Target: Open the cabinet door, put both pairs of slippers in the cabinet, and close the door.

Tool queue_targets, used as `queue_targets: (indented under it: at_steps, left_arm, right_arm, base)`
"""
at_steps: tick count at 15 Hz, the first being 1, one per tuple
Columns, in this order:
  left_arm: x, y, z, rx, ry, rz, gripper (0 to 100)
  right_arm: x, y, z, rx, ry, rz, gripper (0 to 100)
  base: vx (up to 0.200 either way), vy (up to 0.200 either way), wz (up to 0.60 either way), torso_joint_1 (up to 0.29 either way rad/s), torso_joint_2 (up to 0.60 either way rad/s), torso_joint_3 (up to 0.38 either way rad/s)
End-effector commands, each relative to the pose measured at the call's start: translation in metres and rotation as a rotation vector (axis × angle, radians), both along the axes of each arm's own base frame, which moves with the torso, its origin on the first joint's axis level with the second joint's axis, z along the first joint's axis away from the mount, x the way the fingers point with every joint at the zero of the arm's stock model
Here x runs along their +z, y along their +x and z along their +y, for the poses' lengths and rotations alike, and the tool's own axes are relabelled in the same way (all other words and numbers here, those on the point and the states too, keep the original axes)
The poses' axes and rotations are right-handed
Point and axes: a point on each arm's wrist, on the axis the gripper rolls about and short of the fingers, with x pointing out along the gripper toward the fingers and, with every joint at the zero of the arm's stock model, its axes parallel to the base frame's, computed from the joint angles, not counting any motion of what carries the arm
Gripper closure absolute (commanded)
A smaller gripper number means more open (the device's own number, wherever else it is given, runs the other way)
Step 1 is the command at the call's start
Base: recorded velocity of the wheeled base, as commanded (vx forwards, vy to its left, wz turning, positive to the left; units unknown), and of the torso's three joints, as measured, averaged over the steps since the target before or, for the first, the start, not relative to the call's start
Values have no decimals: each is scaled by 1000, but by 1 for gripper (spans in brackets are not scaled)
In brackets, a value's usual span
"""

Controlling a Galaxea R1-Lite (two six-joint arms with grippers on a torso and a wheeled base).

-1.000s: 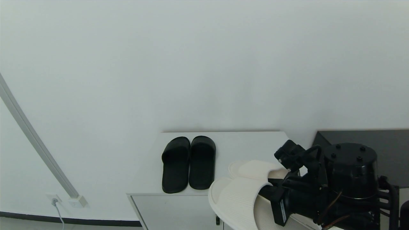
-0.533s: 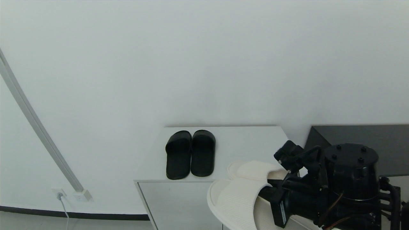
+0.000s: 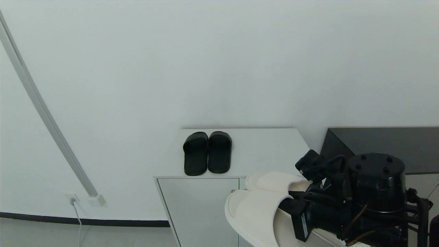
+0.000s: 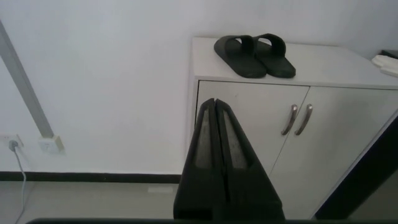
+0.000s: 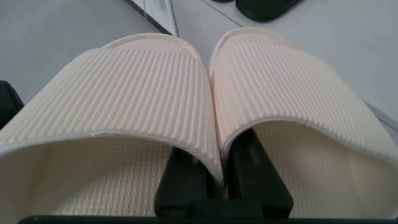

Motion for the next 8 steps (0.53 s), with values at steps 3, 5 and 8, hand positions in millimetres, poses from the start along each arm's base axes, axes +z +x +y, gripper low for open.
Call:
queue_targets:
  at_steps: [3,5,8]
  left_arm:
    - [0,0,0,1,-1,1,100]
    - [0,0,0,1,-1,1,100]
    - [0,0,0,1,-1,1,100]
  right_arm:
    - [-3,-1,0,4,-9,10,100]
    - [-4,-1,0,4,-9,10,100]
    - [-6,-3,0,8,-14,16,100]
  base:
    - [0,0,0,0,0,0]
    - [0,0,0,0,0,0]
    - [0,0,0,-40,95,53]
